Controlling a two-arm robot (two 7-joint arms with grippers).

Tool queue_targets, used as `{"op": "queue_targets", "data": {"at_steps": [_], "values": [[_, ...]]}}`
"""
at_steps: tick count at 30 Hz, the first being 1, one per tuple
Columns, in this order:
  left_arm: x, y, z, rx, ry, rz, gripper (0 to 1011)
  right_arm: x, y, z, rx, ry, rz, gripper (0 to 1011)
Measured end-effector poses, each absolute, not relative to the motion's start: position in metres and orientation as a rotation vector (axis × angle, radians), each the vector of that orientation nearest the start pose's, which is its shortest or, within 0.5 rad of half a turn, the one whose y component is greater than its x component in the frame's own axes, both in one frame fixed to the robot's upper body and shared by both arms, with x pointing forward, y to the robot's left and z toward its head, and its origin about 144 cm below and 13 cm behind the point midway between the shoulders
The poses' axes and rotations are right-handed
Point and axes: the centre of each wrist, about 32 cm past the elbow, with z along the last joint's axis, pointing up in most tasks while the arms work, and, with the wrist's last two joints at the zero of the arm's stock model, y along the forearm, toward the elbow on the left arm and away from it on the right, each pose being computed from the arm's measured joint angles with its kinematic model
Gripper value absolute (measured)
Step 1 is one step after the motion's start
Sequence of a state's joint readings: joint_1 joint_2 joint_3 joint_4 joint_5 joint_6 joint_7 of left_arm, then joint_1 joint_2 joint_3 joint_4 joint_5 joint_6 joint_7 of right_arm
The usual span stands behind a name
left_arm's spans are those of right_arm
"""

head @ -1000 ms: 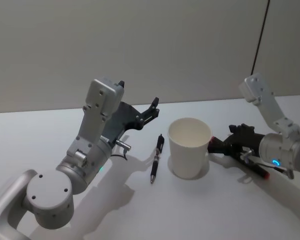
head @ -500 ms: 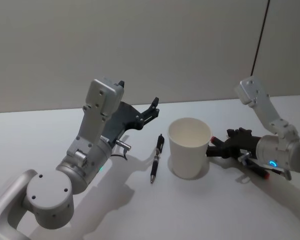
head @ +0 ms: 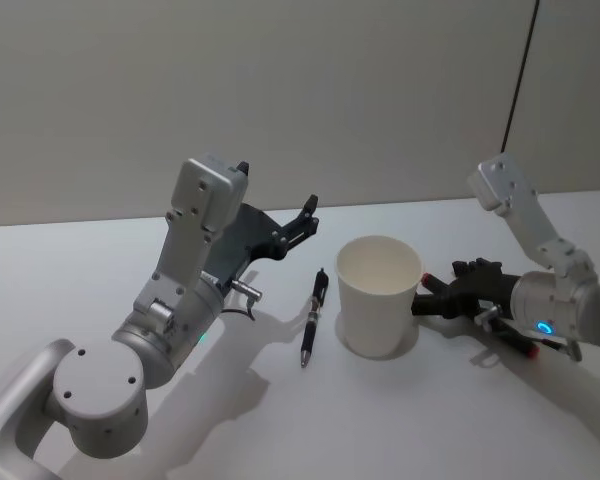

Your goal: Place the pen into the pen holder.

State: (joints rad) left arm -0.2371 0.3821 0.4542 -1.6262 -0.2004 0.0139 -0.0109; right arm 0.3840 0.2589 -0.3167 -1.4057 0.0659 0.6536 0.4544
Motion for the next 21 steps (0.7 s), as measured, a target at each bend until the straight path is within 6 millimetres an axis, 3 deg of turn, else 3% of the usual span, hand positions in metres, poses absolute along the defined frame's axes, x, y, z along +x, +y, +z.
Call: {"op": "queue_targets", "data": {"at_steps": [7,11,21], "values": [[0.492,0.1984,1.2044,0.061,-0.268,1.124,1001,0.5516,-0.2217,1.2111,-0.558,0.242,-0.94,988],[0.492,0.1984,1.2044,0.061,-0.268,1.124,1001,0.5517,-0.2215,1.211,-0.558,0.244,-0.937,912],[0.492,0.1984,1.2044,0.061,-0.268,1.124,1001,0.5518,-0.2216,1.2109,-0.559,0.245,-0.937,603]]}}
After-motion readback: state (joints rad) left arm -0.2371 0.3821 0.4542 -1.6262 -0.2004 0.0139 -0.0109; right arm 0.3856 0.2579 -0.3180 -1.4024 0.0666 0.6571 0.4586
